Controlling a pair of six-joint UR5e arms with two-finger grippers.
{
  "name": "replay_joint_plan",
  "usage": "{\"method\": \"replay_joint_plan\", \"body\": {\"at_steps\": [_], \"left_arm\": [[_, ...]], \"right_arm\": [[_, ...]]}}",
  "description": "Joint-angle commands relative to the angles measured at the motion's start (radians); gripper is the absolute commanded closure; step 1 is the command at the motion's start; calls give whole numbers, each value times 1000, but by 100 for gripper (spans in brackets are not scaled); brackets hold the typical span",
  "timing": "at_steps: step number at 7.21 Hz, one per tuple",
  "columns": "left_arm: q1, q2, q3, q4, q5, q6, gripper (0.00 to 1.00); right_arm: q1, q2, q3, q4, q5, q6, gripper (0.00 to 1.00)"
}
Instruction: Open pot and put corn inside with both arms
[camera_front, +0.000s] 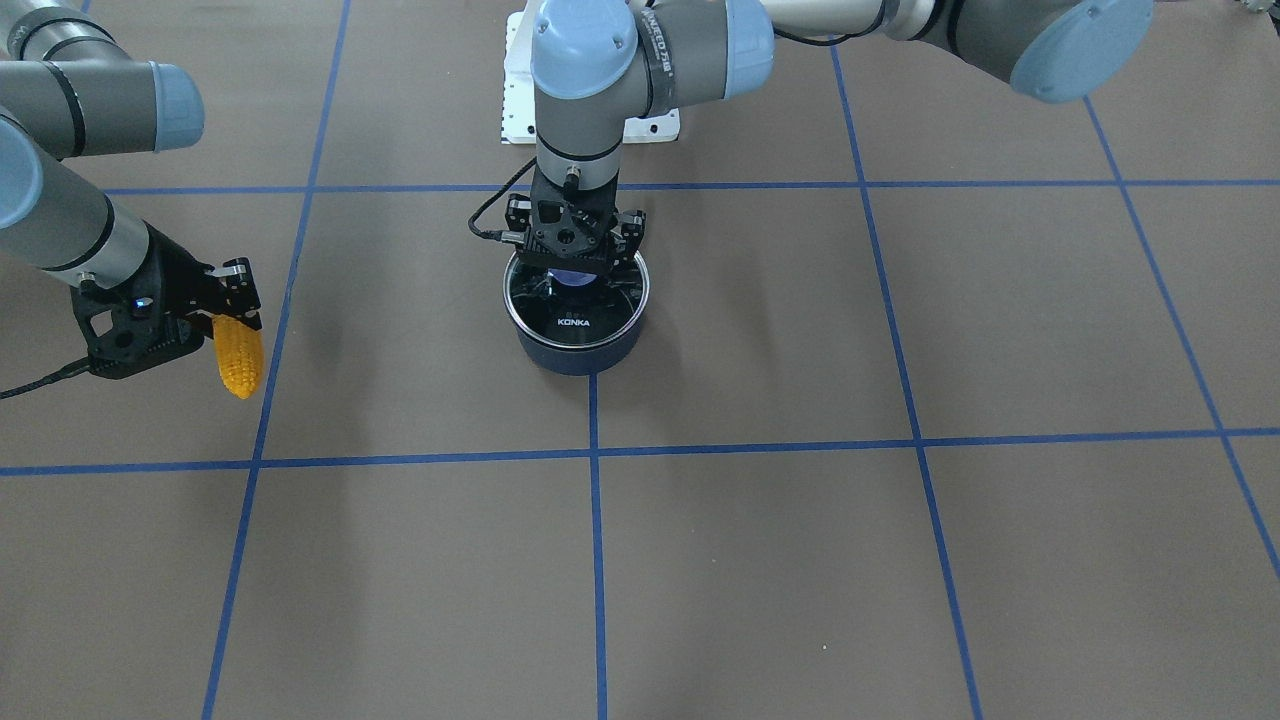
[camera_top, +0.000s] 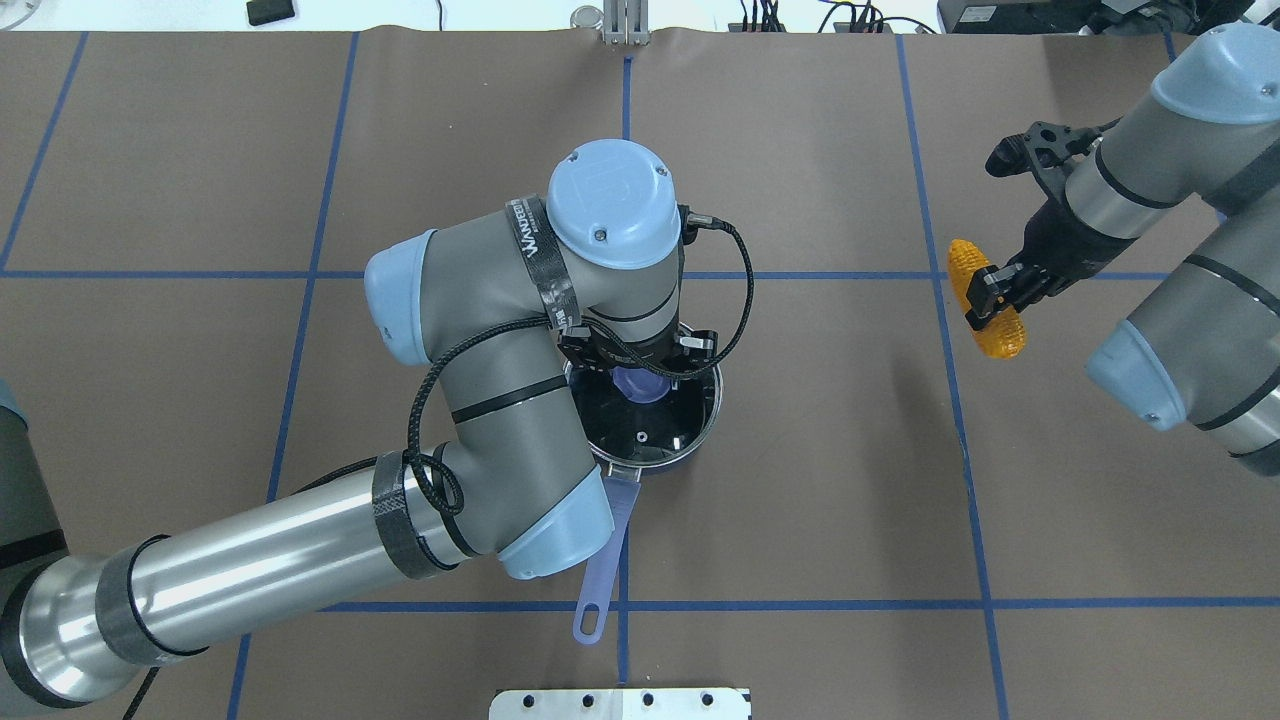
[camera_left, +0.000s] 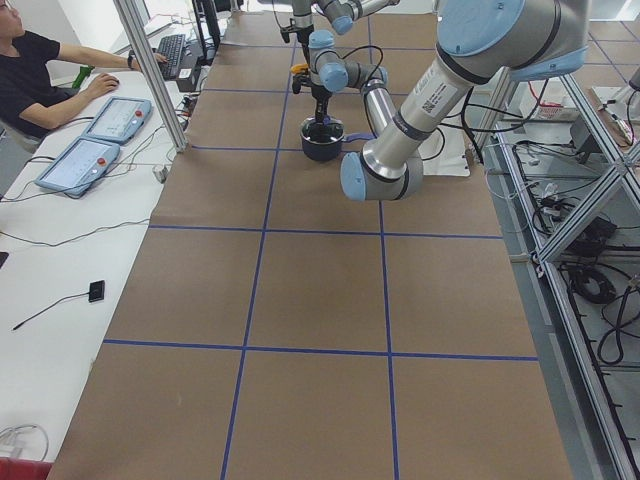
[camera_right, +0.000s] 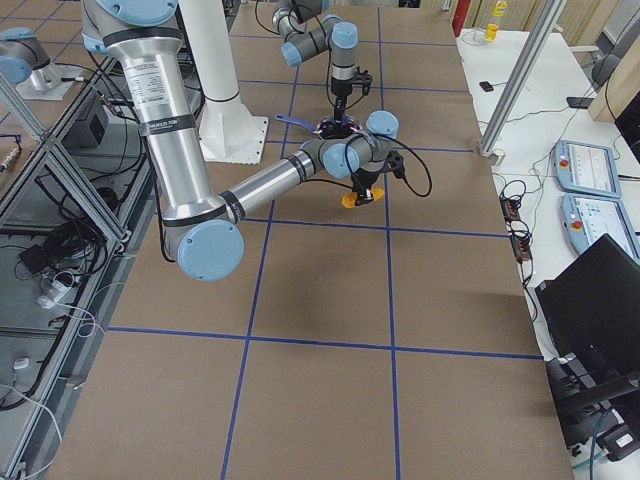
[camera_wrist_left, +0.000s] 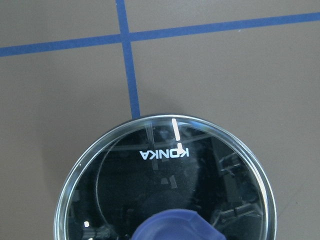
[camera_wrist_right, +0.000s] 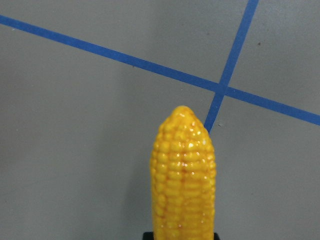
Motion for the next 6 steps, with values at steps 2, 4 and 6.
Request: {"method": "replay_joint_plan", "body": {"at_steps": [2,4,6], "left_arm": [[-18,13,-51,2,-9,1,47],[-64,57,-92,1,-38,4,47],[-133,143,-157,5,-64,103,47]], "right_arm": [[-38,61,4,3,-1,75,73],[-116,149,5,3,-5,217,73],[-197,232,5,6,-21,328,73]]}}
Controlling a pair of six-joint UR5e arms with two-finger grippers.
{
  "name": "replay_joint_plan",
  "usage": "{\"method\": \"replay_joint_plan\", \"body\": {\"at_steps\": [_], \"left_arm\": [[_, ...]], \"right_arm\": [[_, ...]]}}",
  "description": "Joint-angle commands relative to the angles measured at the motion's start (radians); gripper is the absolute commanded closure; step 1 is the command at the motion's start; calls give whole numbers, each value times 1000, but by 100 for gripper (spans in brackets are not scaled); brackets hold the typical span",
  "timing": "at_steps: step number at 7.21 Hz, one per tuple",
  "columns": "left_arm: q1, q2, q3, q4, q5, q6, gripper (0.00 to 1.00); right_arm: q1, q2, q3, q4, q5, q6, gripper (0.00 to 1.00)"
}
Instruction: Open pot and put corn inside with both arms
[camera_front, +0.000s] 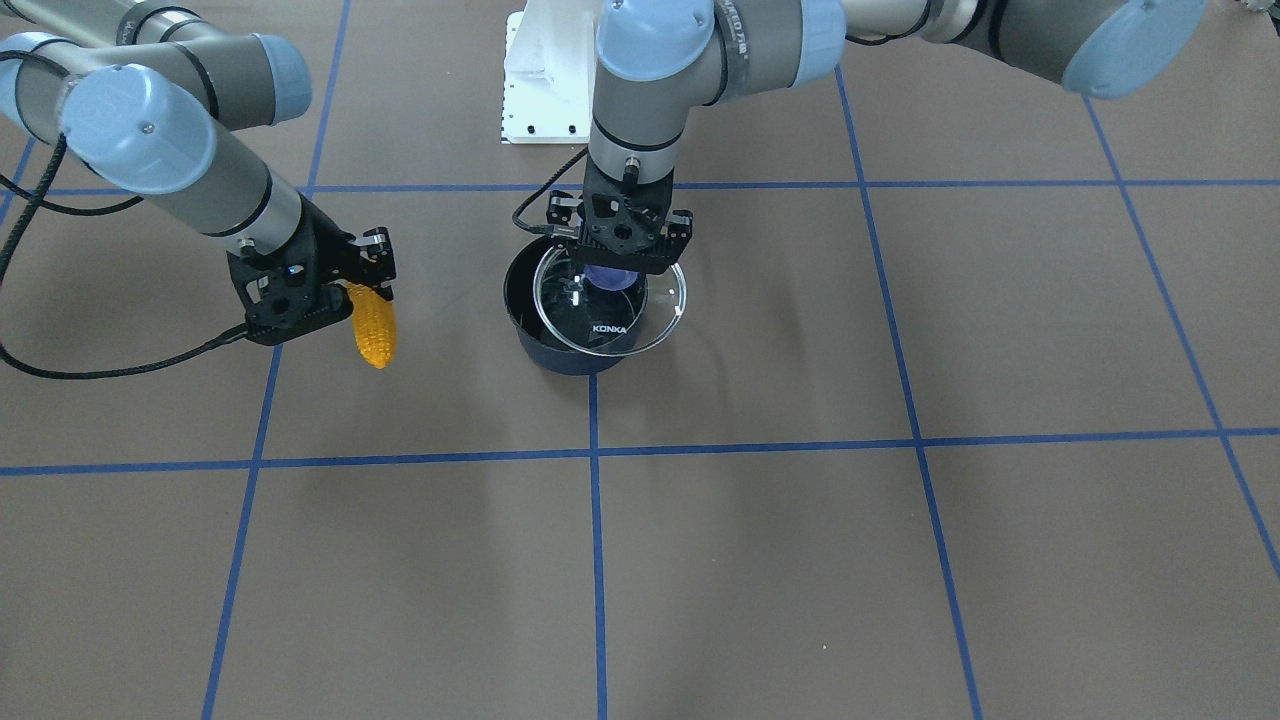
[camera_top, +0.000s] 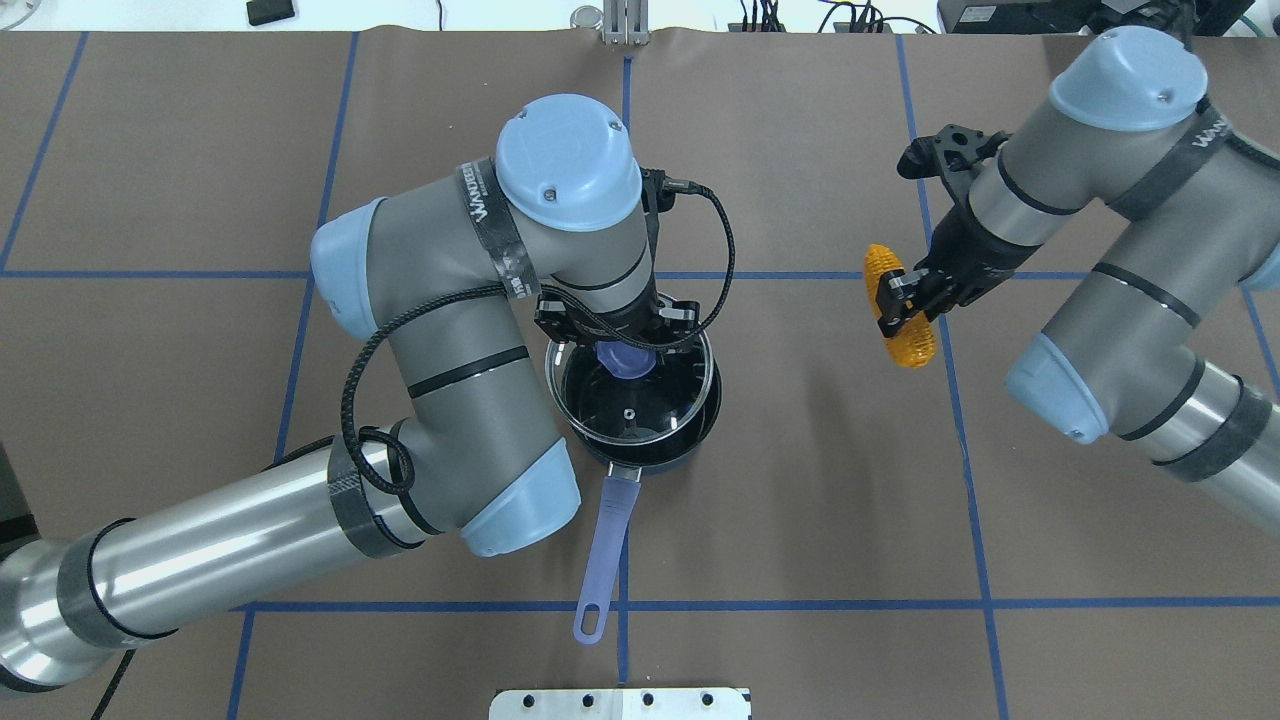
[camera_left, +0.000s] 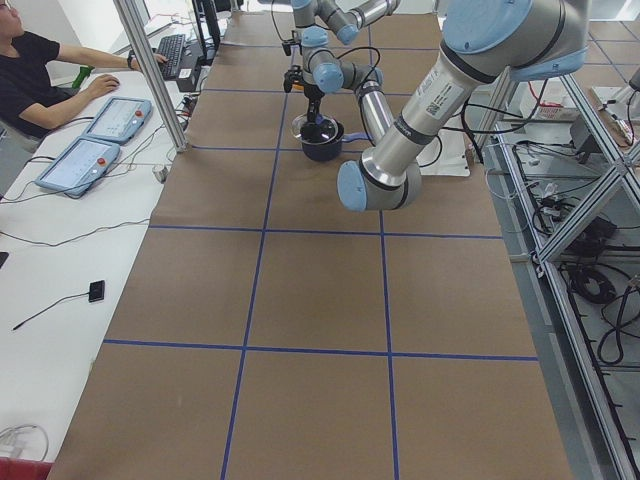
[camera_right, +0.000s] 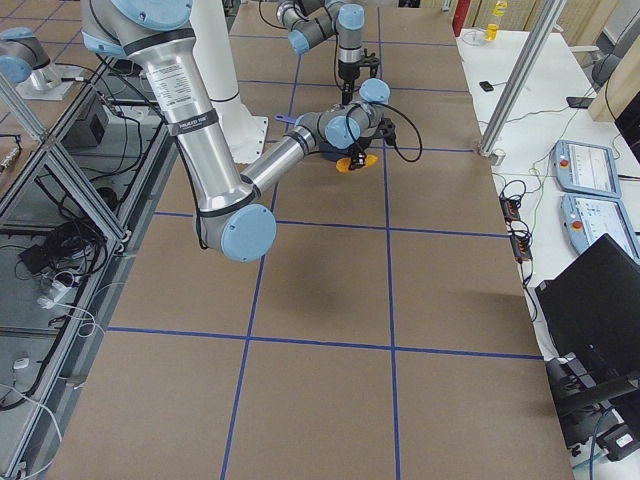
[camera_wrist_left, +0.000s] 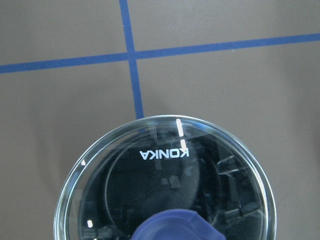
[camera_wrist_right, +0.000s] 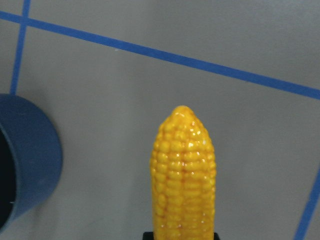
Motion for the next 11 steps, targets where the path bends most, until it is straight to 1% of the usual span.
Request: {"method": "replay_joint_plan", "body": {"at_steps": [1,2,3,4,5,6,7,9,10,11], "left_arm": [[-86,68,-36,7,-54,100,47],[-119,89,-36,8,-59,148,47],[-143,105,-36,8,-62,182,47],[-162,109,-36,8,-63,210,47],[-183,140,-40,7,-79,249,47],[-223,175,-45,-1,-126,320,47],[-255,247,-75,-3,-142,408,47],[-333,366,-100,-10,-145,582,46],[-369,416,-103,-12,-168,659,45],[-405,492,-106,-56,-203,728,45]], "right_arm": [[-87,87,-1,4,-12,111,73],[-127,126,-3,4,-29,145,73],[-158,149,-11,39,-32,150,73],[-189,149,-14,109,-34,181,73],[-198,149,-18,155,-34,205,72],[-200,146,-17,156,-35,203,53],[-200,143,-17,156,-38,194,1],[-192,143,-17,156,-41,188,0],[-184,143,-17,156,-43,188,0],[-175,144,-17,157,-43,188,0]]}}
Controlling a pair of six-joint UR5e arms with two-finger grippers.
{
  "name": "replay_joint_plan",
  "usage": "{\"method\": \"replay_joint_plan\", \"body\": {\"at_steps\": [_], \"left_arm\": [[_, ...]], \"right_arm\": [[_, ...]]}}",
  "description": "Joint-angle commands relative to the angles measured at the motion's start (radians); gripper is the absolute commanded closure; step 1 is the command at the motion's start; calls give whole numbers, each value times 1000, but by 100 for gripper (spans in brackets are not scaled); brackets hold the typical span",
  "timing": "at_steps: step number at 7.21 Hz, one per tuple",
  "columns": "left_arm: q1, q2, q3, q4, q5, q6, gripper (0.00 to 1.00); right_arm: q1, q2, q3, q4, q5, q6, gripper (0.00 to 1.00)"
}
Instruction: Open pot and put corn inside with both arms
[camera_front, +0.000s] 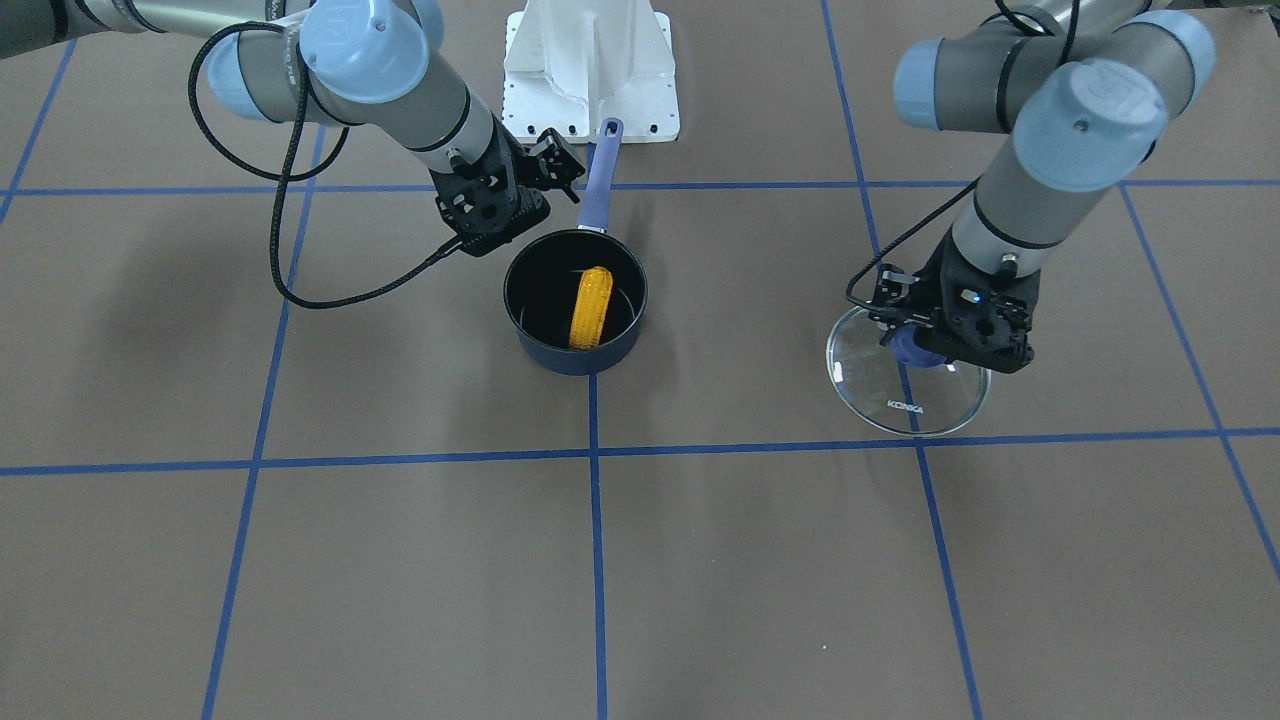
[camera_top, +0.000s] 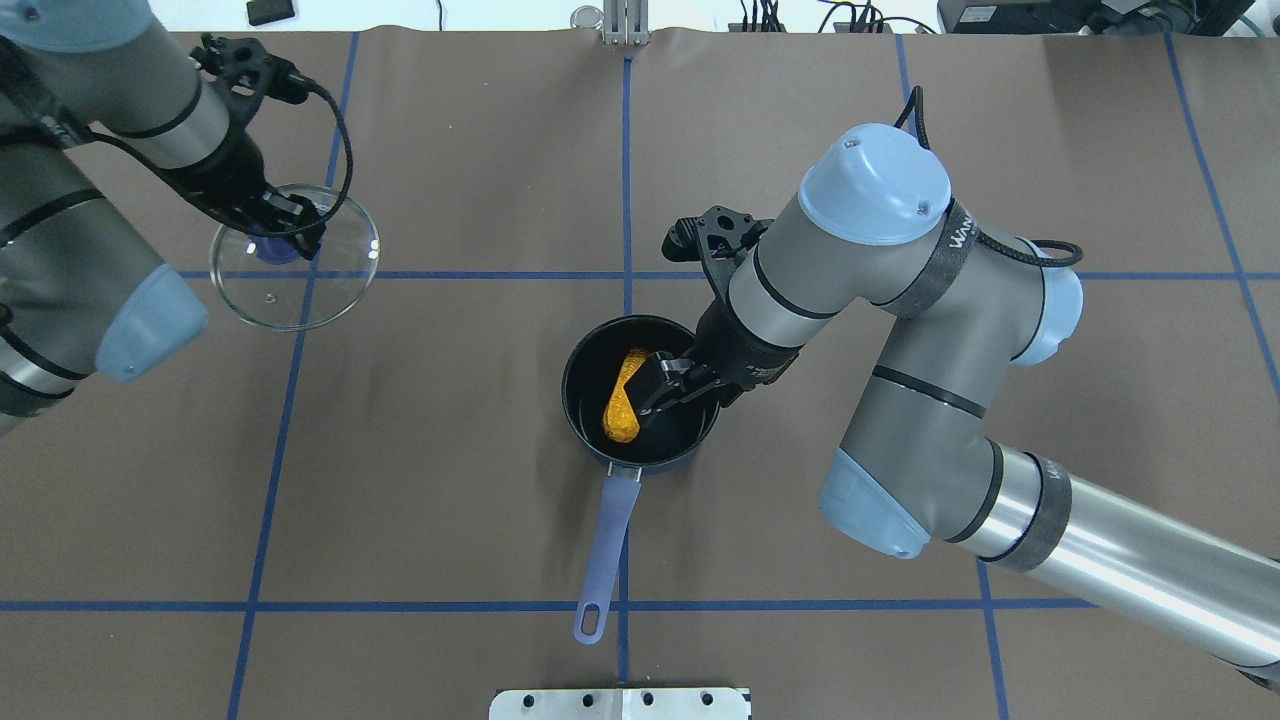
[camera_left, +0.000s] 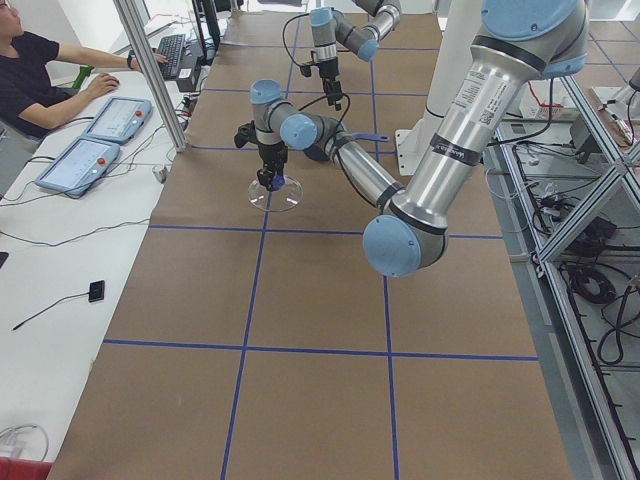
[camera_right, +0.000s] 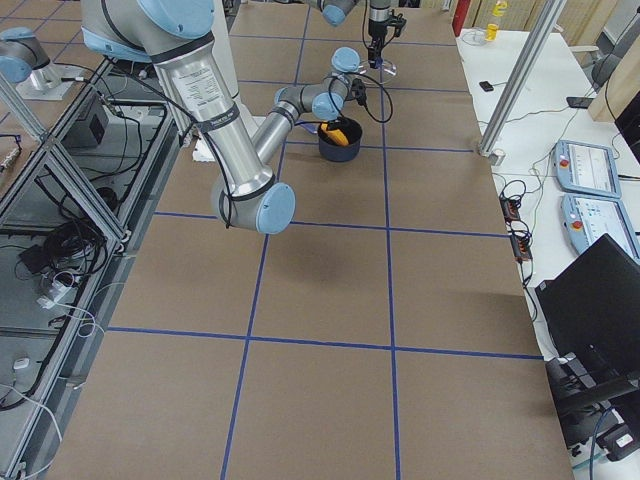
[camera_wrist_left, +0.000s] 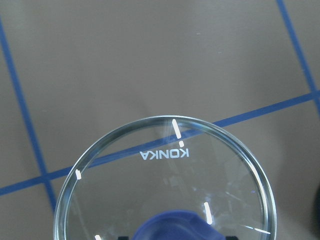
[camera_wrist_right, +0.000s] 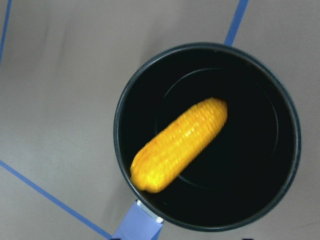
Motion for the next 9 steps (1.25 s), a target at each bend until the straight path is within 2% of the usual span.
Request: {"method": "replay_joint_plan", "body": {"at_steps": [1,4,6,9], "left_arm": [[-54,151,1,-104,-37,116,44],[-54,233,33,-136,-95,175,44],[-52,287,46,-152,-103,183,44],[-49,307,105,-253,-103,174,43]], "right_arm": [[28,1,0,1,-1,-2,0],[102,-17,1,1,5,-11,0],[125,-22,1,0,-77,-10,0],[154,-45,-8,-19,-111,-23,0]]}}
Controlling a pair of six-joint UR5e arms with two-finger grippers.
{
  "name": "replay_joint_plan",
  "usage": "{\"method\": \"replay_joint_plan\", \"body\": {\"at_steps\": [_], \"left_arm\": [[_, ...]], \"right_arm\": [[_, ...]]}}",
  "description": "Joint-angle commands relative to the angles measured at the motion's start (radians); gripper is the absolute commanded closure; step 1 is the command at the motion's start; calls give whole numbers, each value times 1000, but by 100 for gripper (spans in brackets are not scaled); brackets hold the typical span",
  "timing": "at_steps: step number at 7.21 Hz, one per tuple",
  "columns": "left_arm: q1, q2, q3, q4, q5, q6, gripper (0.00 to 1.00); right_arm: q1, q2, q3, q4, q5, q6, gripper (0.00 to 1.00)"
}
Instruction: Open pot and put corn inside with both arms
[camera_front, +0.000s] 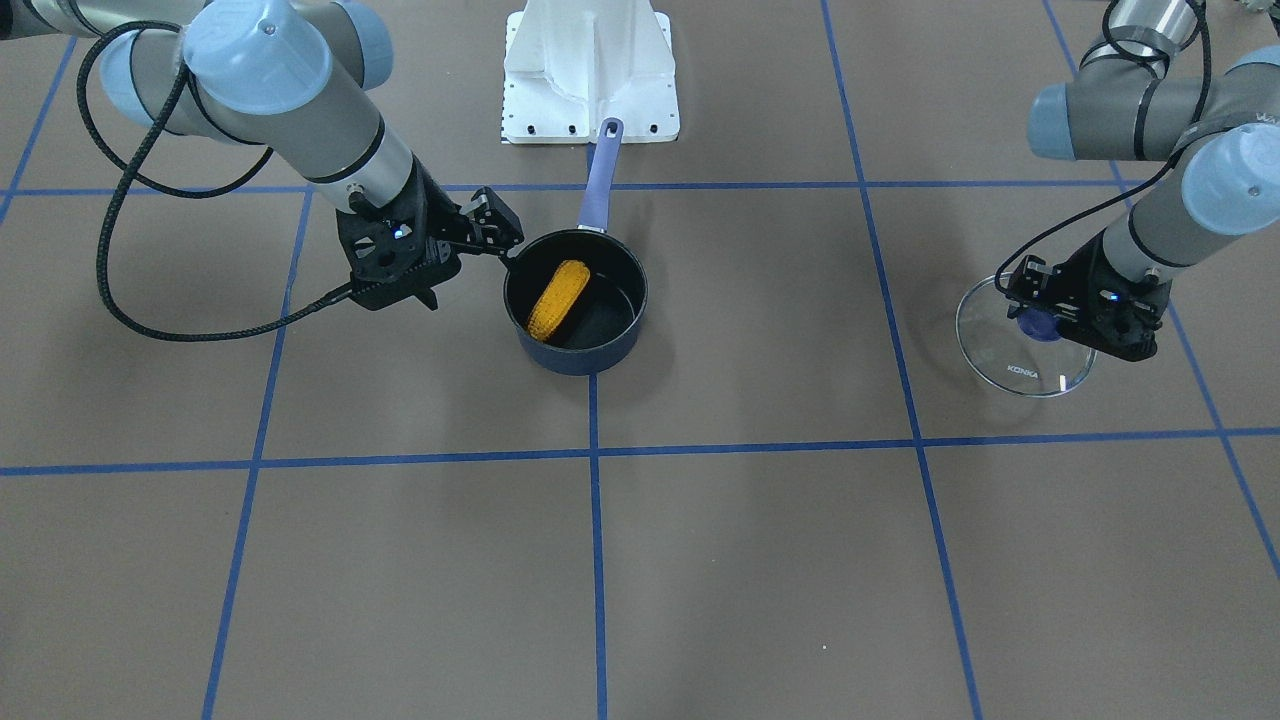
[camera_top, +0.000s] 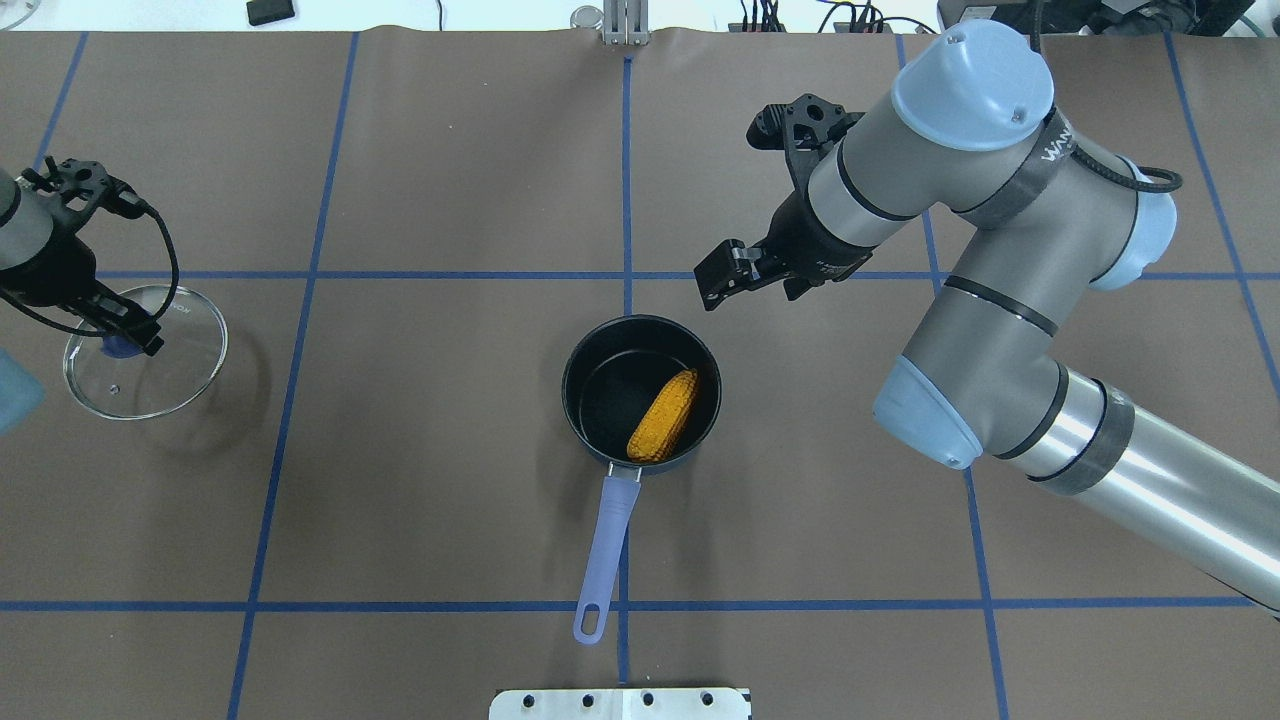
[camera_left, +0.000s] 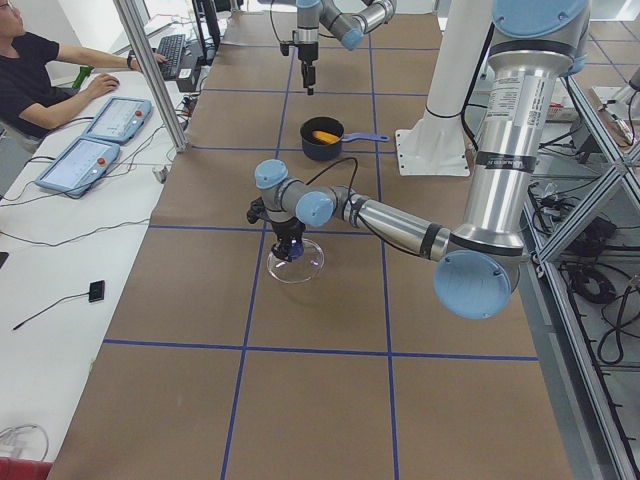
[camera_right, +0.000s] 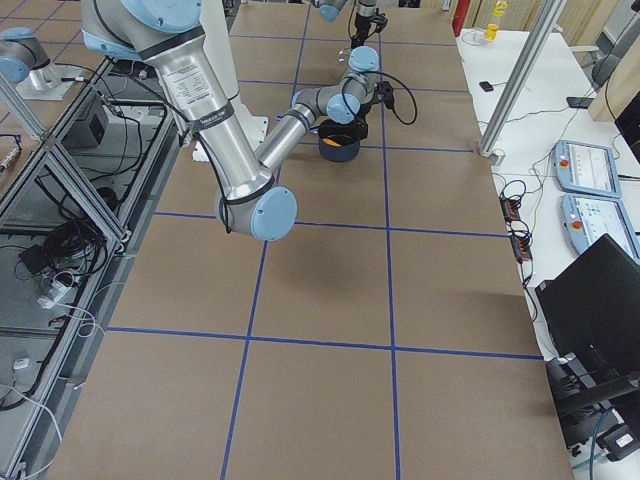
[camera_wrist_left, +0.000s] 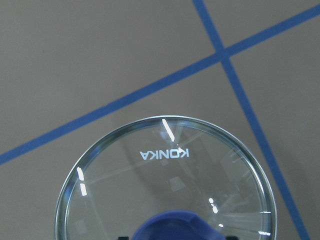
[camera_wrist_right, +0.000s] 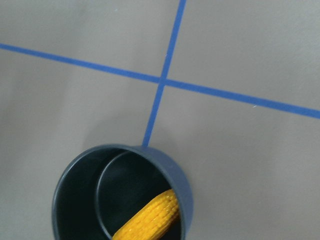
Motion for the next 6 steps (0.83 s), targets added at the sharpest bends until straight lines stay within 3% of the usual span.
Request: {"method": "replay_joint_plan", "body": {"at_steps": [1,2,3,4,6], "left_arm": [[1,3,30,-47,0,-6,42],[1,3,30,-47,-2,-8,40],[3,3,30,-47,-2,-6,14],[3,3,29,-47,-2,-8,2],[-5,7,15,-48,-2,-5,2]], "right_arm": [[23,-27,-3,-6,-12,-9,0],[28,-39,-3,-6,-12,-9,0],[32,-45,0,-6,-12,-9,0],[37,-54,-2,-6,-14,-9,0],[95,-117,9,-6,-24,-9,0]]}}
